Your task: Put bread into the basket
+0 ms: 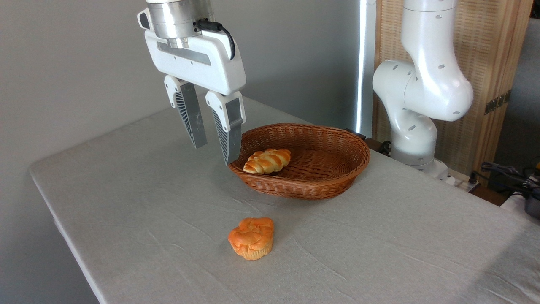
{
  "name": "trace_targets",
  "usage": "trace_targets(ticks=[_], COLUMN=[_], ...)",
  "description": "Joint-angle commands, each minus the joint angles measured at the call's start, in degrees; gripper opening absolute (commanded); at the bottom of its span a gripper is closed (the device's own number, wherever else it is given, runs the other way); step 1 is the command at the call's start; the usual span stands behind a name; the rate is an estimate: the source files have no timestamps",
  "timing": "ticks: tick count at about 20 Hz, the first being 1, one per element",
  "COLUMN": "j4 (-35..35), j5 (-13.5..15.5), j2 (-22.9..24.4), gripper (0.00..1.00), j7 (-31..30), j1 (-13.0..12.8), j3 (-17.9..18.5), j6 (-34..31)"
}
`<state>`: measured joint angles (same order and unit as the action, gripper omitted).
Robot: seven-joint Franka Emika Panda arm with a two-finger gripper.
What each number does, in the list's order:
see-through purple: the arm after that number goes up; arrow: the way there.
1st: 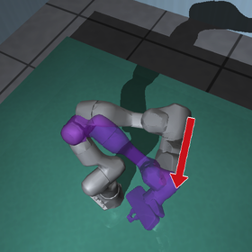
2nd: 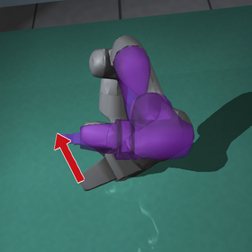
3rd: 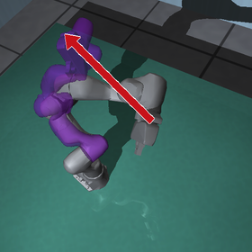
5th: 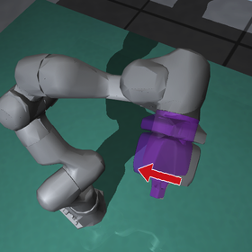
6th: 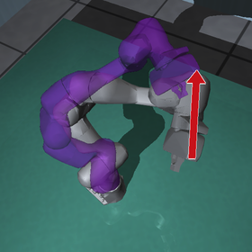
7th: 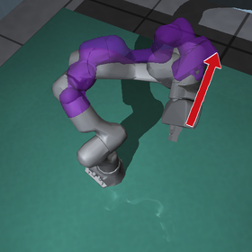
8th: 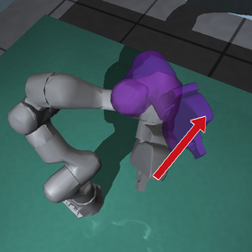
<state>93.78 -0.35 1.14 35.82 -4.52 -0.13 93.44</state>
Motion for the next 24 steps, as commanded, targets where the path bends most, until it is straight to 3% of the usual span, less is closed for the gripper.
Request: trace_targets(ticks=[1, 11, 14, 21, 24], j4=[-0.7, -0.5, 0.3, 11.0, 14.9], j5=[-0.9, -0.9, -0.9, -1.6, -1.6], j2=[0.1, 0.3, 0.4, 2.8, 2.9], gripper=[1.0, 1.0, 1.0, 1.0, 1.0], j7=[0.8, 1.1, 1.2, 4.3, 4.3], j1=[0.0, 0.0, 0.0, 0.0, 0.0], j3=[0.4, 0.6, 2.1, 7.0, 7.5], j6=[-1.9, -1.9, -1.2, 9.6, 12.4])
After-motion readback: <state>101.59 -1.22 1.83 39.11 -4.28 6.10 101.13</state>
